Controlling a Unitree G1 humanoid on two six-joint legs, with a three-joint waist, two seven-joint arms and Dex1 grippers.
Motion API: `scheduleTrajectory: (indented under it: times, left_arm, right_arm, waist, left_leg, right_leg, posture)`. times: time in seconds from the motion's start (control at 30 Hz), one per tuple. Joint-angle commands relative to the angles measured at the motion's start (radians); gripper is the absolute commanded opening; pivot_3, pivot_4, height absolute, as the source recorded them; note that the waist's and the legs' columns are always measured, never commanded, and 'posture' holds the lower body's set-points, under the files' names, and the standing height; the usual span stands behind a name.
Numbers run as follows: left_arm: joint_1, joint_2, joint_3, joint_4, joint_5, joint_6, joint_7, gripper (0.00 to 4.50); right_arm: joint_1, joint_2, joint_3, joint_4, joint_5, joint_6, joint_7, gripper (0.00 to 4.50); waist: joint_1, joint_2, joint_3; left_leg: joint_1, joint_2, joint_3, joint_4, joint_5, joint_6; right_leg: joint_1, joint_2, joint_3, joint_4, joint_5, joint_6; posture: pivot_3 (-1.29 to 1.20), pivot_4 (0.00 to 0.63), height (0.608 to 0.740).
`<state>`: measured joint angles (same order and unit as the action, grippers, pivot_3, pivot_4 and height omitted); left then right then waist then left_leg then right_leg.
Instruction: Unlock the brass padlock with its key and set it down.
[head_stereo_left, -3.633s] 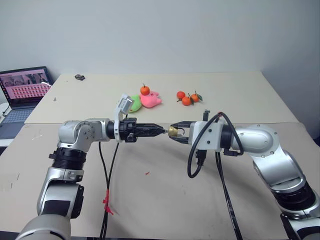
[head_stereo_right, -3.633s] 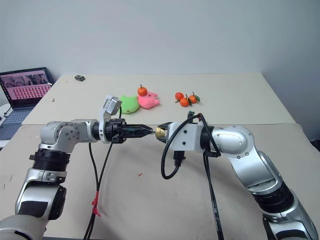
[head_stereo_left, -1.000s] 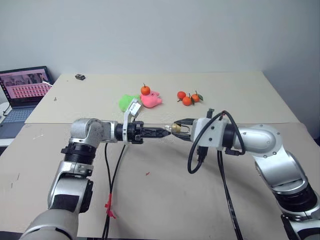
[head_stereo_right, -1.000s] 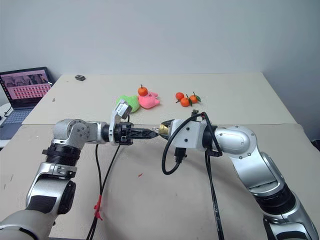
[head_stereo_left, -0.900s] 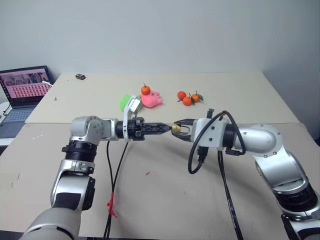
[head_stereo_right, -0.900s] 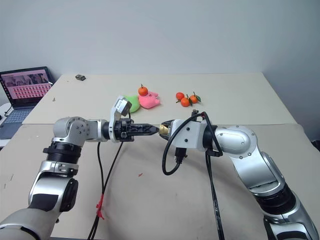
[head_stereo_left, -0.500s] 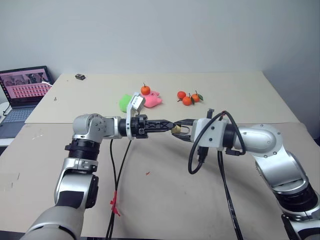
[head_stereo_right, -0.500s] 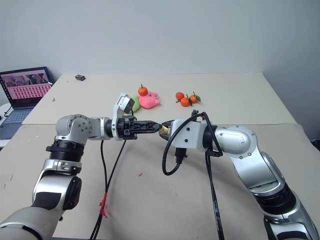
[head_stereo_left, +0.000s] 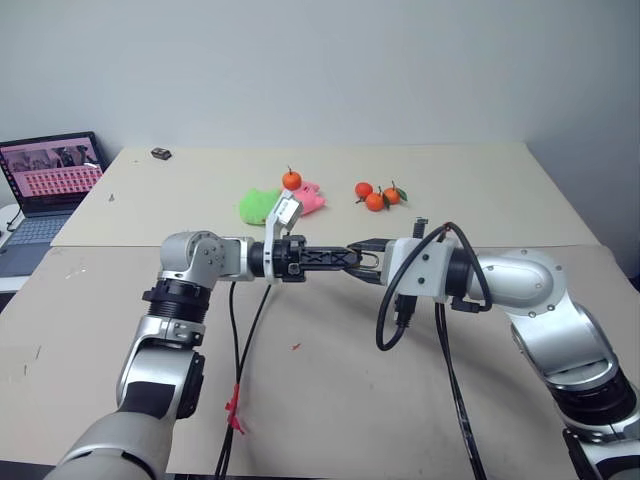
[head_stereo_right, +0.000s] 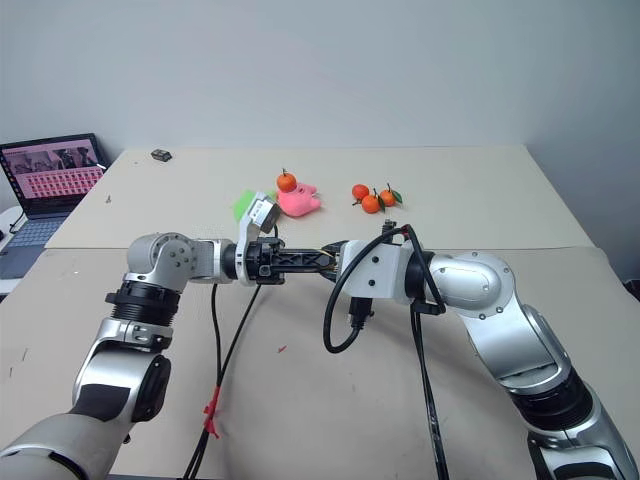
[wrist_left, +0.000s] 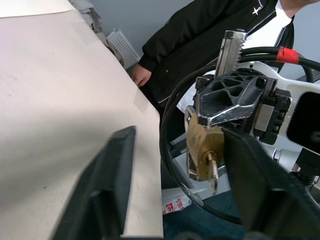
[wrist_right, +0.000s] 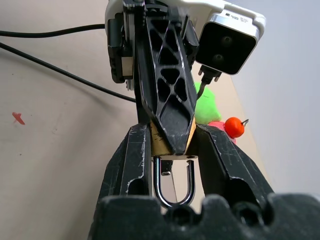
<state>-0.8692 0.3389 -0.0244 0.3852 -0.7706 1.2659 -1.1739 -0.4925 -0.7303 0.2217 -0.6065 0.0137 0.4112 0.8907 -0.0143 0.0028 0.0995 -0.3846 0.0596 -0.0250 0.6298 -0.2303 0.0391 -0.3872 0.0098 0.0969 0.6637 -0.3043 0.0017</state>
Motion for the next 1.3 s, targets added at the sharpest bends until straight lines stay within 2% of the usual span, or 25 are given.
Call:
scheduleTrajectory:
  times: [0.03, 0.1, 0.5, 0.57, 0.7, 0.77, 0.8, 0.83, 1.07, 1.17, 1.3]
  left_arm:
    - [-0.030, 0.004, 0.011, -0.002, -0.006, -0.012, -0.007, 0.49]
    - [-0.030, 0.006, 0.011, -0.007, -0.012, -0.004, -0.013, 0.05]
    - [-0.034, 0.006, 0.016, -0.007, -0.013, 0.011, 0.001, 0.05]
    - [-0.037, 0.008, 0.017, -0.003, -0.011, 0.009, 0.003, 0.05]
    - [-0.040, 0.016, 0.017, 0.007, -0.003, -0.002, 0.005, 0.05]
    - [-0.042, 0.021, 0.017, 0.016, 0.000, -0.006, 0.003, 0.05]
    - [-0.042, 0.024, 0.016, 0.018, 0.000, -0.007, 0.002, 0.05]
    - [-0.042, 0.026, 0.015, 0.020, 0.000, -0.008, 0.000, 0.05]
    - [-0.033, 0.046, 0.020, 0.011, -0.007, 0.002, -0.005, 0.05]
    - [-0.031, 0.051, 0.021, 0.009, -0.008, 0.003, -0.004, 0.05]
    - [-0.033, 0.050, 0.023, 0.010, -0.009, 0.002, 0.000, 0.05]
  right_arm:
    - [-0.011, -0.004, -0.026, -0.043, 0.008, -0.007, -0.008, 0.90]
    - [-0.011, -0.004, -0.025, -0.041, 0.008, -0.007, -0.007, 0.90]
    - [-0.011, 0.000, -0.027, -0.037, 0.014, -0.009, -0.011, 0.90]
    - [-0.013, 0.005, -0.034, -0.035, 0.025, -0.001, -0.013, 1.93]
    - [-0.015, 0.003, -0.045, -0.033, 0.033, 0.005, -0.015, 3.14]
    - [-0.017, 0.002, -0.050, -0.033, 0.037, 0.010, -0.017, 3.82]
    - [-0.016, 0.001, -0.053, -0.035, 0.039, 0.012, -0.018, 4.32]
    - [-0.016, 0.002, -0.061, -0.037, 0.050, 0.022, -0.019, 4.46]
    - [0.004, -0.020, -0.112, -0.045, 0.097, 0.065, -0.014, 4.46]
    - [0.005, -0.016, -0.125, -0.046, 0.122, 0.080, -0.018, 3.73]
    - [0.002, -0.018, -0.123, -0.042, 0.137, 0.084, -0.018, 2.35]
  waist:
    - [0.000, 0.000, 0.000]
    - [-0.002, 0.000, 0.000]
    - [-0.001, 0.000, 0.000]
    - [-0.001, 0.000, 0.000]
    - [-0.001, 0.000, 0.000]
    - [-0.001, 0.000, 0.000]
    - [-0.001, 0.000, 0.000]
    - [-0.001, 0.000, 0.000]
    - [-0.001, 0.000, 0.000]
    - [-0.002, 0.000, 0.000]
    - [-0.001, 0.000, 0.000]
  left_leg:
    - [0.000, 0.000, 0.000, 0.000, 0.000, 0.000]
    - [0.000, 0.000, 0.000, 0.000, 0.000, 0.000]
    - [0.000, 0.000, 0.000, 0.000, 0.000, 0.000]
    - [0.000, 0.000, 0.000, -0.001, 0.000, 0.000]
    - [0.000, 0.000, 0.000, -0.001, 0.000, 0.000]
    - [0.000, 0.000, 0.000, -0.001, 0.000, 0.000]
    - [0.000, 0.000, 0.000, -0.001, 0.000, 0.000]
    - [0.000, 0.000, 0.000, -0.001, 0.000, 0.000]
    - [0.000, 0.000, 0.000, -0.001, 0.000, 0.000]
    - [0.001, 0.000, 0.000, -0.002, 0.000, 0.000]
    - [0.001, 0.000, 0.000, -0.002, 0.000, 0.000]
  right_leg:
    - [0.000, 0.000, 0.000, 0.000, 0.000, 0.000]
    - [0.000, 0.000, 0.000, 0.000, 0.000, 0.000]
    - [0.000, 0.000, 0.000, 0.000, 0.000, 0.000]
    - [0.000, 0.000, 0.000, 0.000, 0.000, 0.000]
    - [0.000, 0.000, 0.000, 0.000, 0.000, 0.000]
    - [0.000, 0.000, 0.000, 0.000, 0.000, 0.000]
    - [0.000, 0.000, 0.000, 0.000, 0.000, 0.000]
    - [0.000, 0.000, 0.000, 0.000, 0.000, 0.000]
    - [0.000, 0.000, 0.000, 0.000, 0.000, 0.000]
    - [0.000, 0.000, 0.000, 0.000, 0.000, 0.000]
    - [0.000, 0.000, 0.000, 0.000, 0.000, 0.000]
  posture:
    - [0.00, 0.150, 0.660]
    - [0.00, 0.150, 0.660]
    - [0.00, 0.150, 0.660]
    - [0.00, 0.150, 0.660]
    - [0.00, 0.150, 0.660]
    - [0.00, 0.150, 0.660]
    - [0.00, 0.150, 0.660]
    - [0.00, 0.150, 0.660]
    - [0.00, 0.150, 0.660]
    - [0.00, 0.150, 0.660]
    - [0.00, 0.150, 0.660]
